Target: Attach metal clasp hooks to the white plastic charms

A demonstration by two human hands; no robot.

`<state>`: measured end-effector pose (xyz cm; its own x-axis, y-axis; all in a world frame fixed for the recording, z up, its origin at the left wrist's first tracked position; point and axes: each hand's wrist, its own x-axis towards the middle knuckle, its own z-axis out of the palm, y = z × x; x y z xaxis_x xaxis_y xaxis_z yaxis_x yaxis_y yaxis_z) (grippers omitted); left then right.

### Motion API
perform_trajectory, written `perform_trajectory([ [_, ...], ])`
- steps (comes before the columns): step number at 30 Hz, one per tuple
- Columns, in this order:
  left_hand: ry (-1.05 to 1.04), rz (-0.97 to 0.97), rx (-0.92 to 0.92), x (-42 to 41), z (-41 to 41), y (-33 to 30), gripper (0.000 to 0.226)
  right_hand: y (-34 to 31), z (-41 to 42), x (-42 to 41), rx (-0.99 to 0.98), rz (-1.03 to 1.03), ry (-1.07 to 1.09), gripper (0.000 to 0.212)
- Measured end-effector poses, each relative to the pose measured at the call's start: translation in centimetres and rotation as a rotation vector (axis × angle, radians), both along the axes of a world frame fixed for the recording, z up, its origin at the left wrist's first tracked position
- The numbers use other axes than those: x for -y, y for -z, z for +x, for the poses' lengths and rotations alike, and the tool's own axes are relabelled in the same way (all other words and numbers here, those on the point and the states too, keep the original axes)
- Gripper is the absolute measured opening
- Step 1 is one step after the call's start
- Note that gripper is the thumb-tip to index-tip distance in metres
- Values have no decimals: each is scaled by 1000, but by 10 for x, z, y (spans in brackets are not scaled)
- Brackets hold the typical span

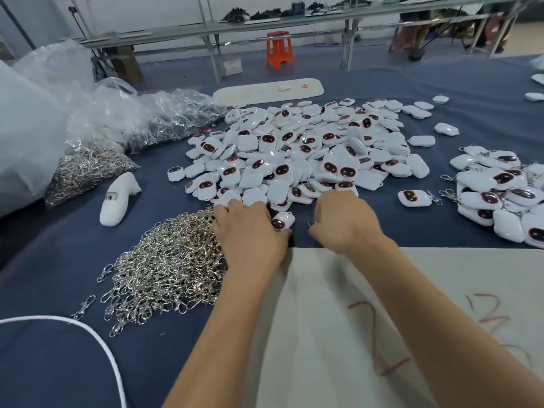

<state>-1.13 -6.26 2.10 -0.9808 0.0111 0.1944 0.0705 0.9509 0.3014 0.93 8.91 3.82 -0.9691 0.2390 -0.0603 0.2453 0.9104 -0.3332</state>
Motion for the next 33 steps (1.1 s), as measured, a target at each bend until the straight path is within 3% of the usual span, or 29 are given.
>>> perform_trajectory([
  [2,28,-12,-30,-12,5,0,35,-2,9,-24,16,-72,6,7],
  [4,37,-20,-48,-23,10,0,29,2,17,-45,-69,-143,-13,2],
  [8,54,-2,-98,-51,21,2,39,21,30,-61,-439,-266,-87,26],
  [10,87,105,-123,-63,23,1,41,26,29,-58,-469,-517,-7,28],
  [13,170,370,-187,-80,23,-2,35,15,28,-61,-324,-1099,271,35],
  [15,305,453,-227,-88,22,-1,29,11,30,-67,-237,-1248,270,40],
  [18,490,499,-194,-90,17,7,19,21,32,-71,-372,-1167,211,30],
  [20,511,482,-82,-84,14,16,30,32,33,-76,-502,-1071,287,25],
  [23,459,457,78,-75,11,25,36,41,36,-86,-645,-1173,414,21],
  [26,497,430,116,-72,8,23,17,43,36,-87,-673,-1229,434,20],
  [30,468,354,54,-80,13,26,21,44,36,-82,-655,-1135,379,35],
  [33,424,519,28,-84,18,28,24,43,39,-78,-617,-1095,203,39],
])
